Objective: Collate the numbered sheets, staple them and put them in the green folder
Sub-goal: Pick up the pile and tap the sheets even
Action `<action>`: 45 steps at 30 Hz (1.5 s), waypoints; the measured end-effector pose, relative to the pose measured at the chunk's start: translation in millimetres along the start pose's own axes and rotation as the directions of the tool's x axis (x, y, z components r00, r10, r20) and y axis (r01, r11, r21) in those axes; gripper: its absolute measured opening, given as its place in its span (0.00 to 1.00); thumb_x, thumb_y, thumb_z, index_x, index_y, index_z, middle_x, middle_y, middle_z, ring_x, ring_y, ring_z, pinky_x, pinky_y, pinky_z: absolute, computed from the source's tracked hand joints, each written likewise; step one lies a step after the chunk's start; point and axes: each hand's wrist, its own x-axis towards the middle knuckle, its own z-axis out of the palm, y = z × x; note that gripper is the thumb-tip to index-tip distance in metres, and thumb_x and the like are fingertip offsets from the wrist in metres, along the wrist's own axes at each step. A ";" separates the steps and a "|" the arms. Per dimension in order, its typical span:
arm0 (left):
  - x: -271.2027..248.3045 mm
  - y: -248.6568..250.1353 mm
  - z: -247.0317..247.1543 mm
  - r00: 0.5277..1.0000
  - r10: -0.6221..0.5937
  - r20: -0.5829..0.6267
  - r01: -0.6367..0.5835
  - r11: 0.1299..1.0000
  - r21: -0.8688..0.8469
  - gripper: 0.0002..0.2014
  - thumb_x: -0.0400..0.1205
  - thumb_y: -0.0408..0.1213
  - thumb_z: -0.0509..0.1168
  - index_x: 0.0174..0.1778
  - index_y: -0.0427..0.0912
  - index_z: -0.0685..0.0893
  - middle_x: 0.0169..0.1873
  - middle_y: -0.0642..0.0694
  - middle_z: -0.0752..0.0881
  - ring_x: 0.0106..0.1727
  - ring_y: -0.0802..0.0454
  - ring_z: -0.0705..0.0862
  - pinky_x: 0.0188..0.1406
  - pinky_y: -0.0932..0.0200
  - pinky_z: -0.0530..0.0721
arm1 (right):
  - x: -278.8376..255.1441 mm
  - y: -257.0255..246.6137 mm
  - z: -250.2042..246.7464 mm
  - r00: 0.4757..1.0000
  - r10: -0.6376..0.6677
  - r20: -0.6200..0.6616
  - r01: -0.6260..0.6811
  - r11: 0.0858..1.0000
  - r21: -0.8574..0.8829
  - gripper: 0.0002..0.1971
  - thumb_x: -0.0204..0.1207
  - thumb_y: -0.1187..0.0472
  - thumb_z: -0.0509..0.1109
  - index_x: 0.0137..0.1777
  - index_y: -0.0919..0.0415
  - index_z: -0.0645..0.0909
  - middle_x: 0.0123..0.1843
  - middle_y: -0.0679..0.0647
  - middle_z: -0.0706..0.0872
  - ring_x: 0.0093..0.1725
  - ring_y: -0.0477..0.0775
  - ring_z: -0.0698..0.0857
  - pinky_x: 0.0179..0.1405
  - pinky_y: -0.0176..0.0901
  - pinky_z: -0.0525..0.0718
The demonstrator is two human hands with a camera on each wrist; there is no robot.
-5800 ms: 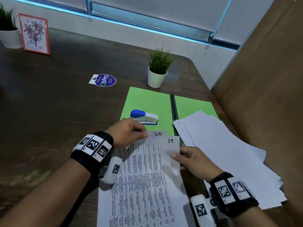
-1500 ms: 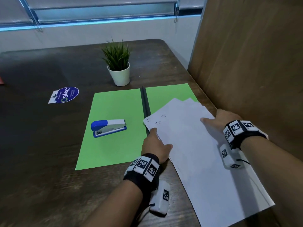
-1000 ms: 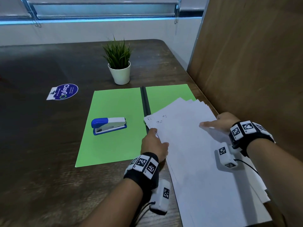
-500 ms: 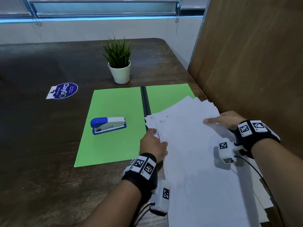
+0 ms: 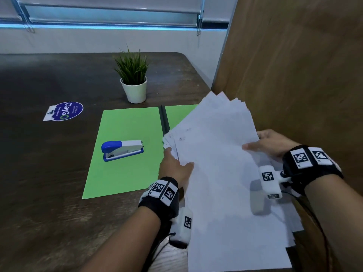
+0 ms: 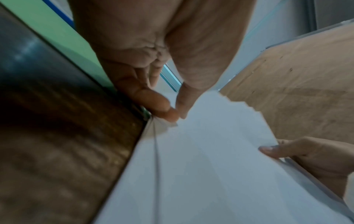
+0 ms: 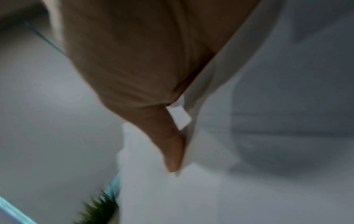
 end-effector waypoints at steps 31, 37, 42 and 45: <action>-66.5 -37.4 -93.0 0.977 -0.113 0.182 0.129 0.989 -0.078 0.10 0.79 0.30 0.73 0.54 0.32 0.86 0.41 0.39 0.89 0.42 0.43 0.86 0.48 0.50 0.87 | -67.6 13.0 124.7 0.989 0.006 -0.145 -0.065 0.912 -0.405 0.15 0.75 0.57 0.71 0.57 0.60 0.75 0.53 0.59 0.86 0.51 0.59 0.84 0.52 0.47 0.82; -80.7 63.8 -135.5 0.952 0.244 0.183 -0.304 0.733 0.608 0.08 0.81 0.37 0.65 0.49 0.44 0.89 0.47 0.41 0.90 0.51 0.40 0.88 0.44 0.56 0.81 | -113.1 -80.8 108.3 0.636 -0.748 -0.190 0.301 0.468 -0.831 0.49 0.69 0.50 0.78 0.85 0.53 0.54 0.85 0.60 0.59 0.85 0.63 0.56 0.81 0.61 0.63; -92.5 113.3 -138.2 0.866 0.434 0.246 -0.384 0.265 0.884 0.04 0.81 0.37 0.63 0.45 0.48 0.83 0.46 0.43 0.87 0.48 0.39 0.86 0.41 0.53 0.77 | -141.1 -141.3 100.0 0.464 -0.881 0.098 0.221 0.008 -0.975 0.45 0.68 0.48 0.77 0.84 0.52 0.61 0.88 0.62 0.55 0.87 0.63 0.51 0.82 0.72 0.50; -97.4 121.5 -136.0 0.852 0.455 0.257 -0.377 0.193 0.906 0.07 0.83 0.37 0.63 0.38 0.51 0.77 0.39 0.45 0.77 0.43 0.41 0.80 0.40 0.54 0.73 | -141.5 -150.0 108.5 0.692 -0.706 0.153 0.253 0.037 -0.967 0.14 0.75 0.53 0.69 0.61 0.50 0.81 0.66 0.57 0.84 0.68 0.62 0.81 0.59 0.54 0.77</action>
